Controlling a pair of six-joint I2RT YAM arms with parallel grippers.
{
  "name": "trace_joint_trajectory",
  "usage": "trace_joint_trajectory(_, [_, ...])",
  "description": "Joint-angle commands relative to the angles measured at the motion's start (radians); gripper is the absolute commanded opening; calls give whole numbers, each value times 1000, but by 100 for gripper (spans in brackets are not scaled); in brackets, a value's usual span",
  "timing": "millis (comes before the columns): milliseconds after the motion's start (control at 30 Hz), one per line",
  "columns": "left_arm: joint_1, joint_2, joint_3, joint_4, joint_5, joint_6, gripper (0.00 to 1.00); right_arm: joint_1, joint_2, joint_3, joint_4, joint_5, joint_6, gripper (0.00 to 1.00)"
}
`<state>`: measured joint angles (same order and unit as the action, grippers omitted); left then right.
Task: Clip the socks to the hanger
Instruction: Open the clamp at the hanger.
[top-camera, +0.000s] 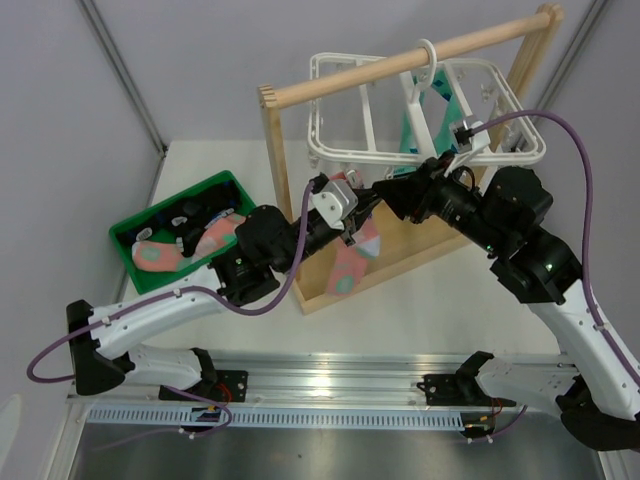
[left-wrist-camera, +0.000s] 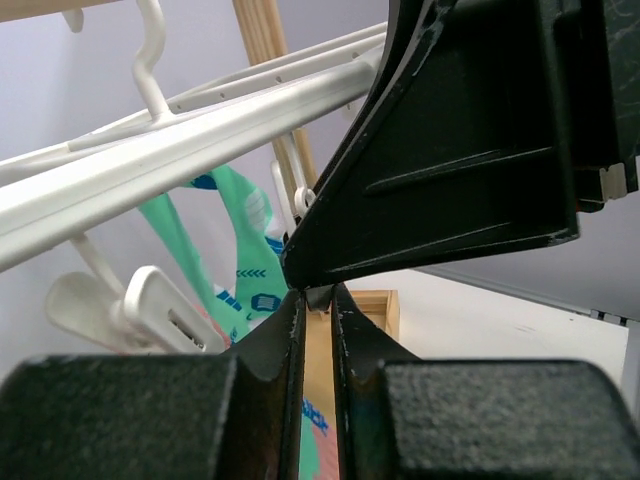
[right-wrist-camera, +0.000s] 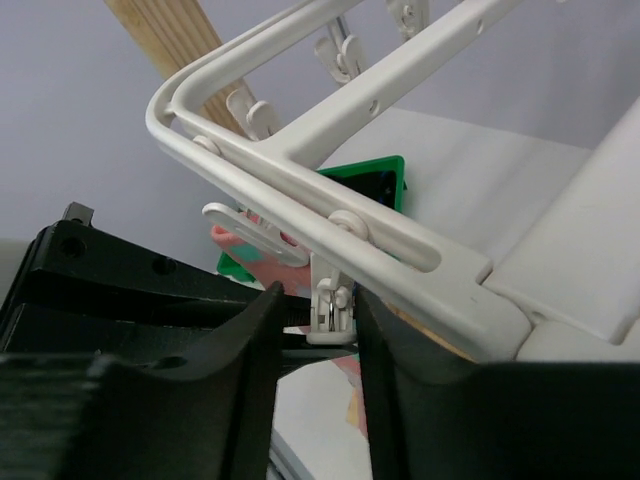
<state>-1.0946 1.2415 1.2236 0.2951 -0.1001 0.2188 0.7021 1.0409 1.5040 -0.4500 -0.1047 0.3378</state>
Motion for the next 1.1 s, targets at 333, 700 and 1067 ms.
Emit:
trace_joint_trajectory(333, [36,-28,-26,15,229,-148,1,7,-125,-4,-16,63,-64,73])
trace_joint_trajectory(700, [52,-31,-10,-5,275,-240,1,2,-131,-30,-35,92,-69,53])
trace_joint_trajectory(1067, [79,-34,-12,-27,292,-363,1,-10,-130,-76,2,79,-102,38])
